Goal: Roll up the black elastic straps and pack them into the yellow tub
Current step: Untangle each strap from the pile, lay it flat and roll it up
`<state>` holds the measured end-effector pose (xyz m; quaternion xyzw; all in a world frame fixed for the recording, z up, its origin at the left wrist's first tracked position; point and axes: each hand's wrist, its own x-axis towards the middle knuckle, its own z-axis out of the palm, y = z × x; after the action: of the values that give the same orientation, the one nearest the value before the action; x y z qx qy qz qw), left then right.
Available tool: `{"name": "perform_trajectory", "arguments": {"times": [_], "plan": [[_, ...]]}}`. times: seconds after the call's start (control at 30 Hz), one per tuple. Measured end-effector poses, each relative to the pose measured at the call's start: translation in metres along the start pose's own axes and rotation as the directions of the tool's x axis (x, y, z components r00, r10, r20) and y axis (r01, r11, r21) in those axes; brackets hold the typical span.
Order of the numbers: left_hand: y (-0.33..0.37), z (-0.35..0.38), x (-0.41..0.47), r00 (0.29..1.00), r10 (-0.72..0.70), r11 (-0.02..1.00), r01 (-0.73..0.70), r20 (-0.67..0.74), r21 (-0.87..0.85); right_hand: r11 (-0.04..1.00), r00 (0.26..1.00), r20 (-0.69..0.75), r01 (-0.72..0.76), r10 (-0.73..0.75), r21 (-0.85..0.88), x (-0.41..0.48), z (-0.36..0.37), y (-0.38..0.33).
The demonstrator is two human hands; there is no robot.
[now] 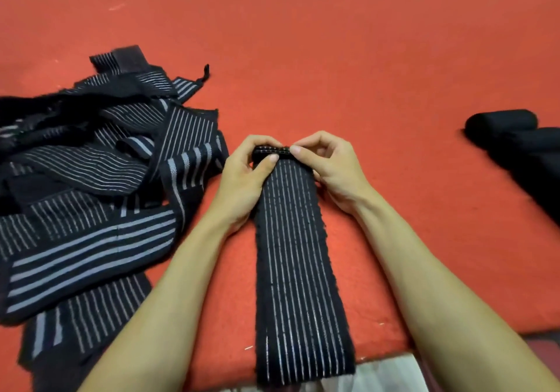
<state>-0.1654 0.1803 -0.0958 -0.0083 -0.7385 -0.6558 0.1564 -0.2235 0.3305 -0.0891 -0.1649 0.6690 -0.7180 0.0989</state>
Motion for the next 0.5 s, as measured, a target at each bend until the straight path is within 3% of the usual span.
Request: {"name": "perform_trajectory", "arguments": {"times": [0.17, 0.33, 0.5], "plan": [[0.0085, 0.0012, -0.0023, 0.996, -0.077, 0.994, 0.080, 0.041, -0.070, 0.997, 0.998, -0.041, -0.039, 0.042, 0.070, -0.0012, 0.0001, -0.0025], [0.0080, 0.0049, -0.0012, 0.985, -0.159, 0.977, 0.148, -0.061, -0.150, 1.000, 0.997, -0.078, 0.021, -0.020, 0.002, -0.0031, 0.0008, -0.0028], [0.0054, -0.0002, -0.0013, 0.991, -0.124, 0.987, 0.118, -0.044, -0.114, 0.998, 0.994, -0.092, 0.048, -0.051, -0.033, -0.0040, 0.0039, -0.0039]]}}
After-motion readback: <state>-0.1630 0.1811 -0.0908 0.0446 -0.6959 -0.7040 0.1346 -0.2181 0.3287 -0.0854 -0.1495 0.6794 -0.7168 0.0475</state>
